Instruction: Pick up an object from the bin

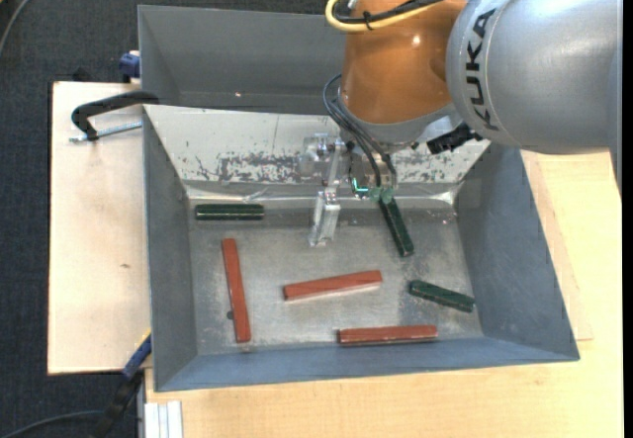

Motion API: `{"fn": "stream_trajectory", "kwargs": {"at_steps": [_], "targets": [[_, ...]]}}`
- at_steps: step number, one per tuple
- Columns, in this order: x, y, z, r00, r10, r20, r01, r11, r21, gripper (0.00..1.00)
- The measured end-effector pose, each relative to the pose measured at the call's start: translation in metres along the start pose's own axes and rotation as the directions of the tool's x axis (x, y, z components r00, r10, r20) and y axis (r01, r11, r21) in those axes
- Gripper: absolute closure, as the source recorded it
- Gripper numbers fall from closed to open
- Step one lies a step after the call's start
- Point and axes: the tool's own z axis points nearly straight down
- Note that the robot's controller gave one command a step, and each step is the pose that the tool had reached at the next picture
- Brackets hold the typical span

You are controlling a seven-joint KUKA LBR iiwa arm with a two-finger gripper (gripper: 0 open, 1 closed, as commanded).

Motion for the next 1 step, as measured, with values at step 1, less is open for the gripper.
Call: {"fn": "stream_trajectory", "kwargs": {"at_steps": [1], "targets": [[0.0609, -0.0791, 0.1475, 0.999, -0.046, -0.003, 0.046, 0.999, 0.002, 0.00]]}}
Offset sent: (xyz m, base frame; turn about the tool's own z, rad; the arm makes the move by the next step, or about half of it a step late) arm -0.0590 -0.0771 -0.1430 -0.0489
